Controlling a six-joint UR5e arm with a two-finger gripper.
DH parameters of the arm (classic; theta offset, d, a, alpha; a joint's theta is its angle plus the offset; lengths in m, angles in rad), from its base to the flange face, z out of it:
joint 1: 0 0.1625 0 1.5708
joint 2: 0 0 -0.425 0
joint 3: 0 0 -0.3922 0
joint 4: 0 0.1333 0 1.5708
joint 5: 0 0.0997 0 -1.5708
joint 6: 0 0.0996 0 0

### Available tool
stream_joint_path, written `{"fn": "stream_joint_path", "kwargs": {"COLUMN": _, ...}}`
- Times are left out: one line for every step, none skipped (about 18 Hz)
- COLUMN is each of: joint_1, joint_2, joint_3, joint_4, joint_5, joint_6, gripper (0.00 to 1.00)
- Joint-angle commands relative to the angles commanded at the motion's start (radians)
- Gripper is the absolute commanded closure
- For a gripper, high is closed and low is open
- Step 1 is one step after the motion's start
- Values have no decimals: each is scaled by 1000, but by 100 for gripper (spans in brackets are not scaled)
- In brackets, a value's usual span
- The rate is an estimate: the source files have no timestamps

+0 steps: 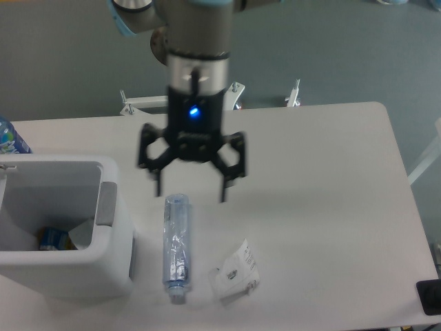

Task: Open the trash can
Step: 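Lift the gripper up away from the trash can, lid swinging open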

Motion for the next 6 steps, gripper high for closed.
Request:
{"fn": "stream_joint_path", "kwargs": {"joint_1": 8, "joint_2": 5, "joint_3": -12, "joint_4": -11, "joint_5": 37, "joint_6": 58, "gripper": 0}}
{"fn": "stream_joint_path", "kwargs": {"joint_1": 11, "joint_2": 9, "joint_3": -31, "joint_4": -23, "joint_5": 77, "joint_6": 127, "gripper": 0}}
{"fn": "stream_joint_path", "kwargs": {"joint_1": 15, "joint_2": 15, "joint_3": -47, "joint_4": -26, "joint_5": 124, "joint_6": 202, "gripper": 0}}
{"fn": "stream_joint_path", "kwargs": {"joint_1": 28, "joint_2": 20, "joint_3": -64, "joint_4": -32, "joint_5": 172, "joint_6": 265, "gripper": 0}}
{"fn": "stream_joint_path", "kwargs": {"joint_1": 31, "joint_2": 26, "joint_3": -80, "joint_4": -31, "joint_5": 212, "joint_6": 310, "gripper": 0}}
{"fn": "stream_joint_path", "kwargs": {"joint_1": 34, "joint_2": 28, "joint_3": -87, "joint_4": -31, "joint_5": 230, "joint_6": 327, "gripper": 0}}
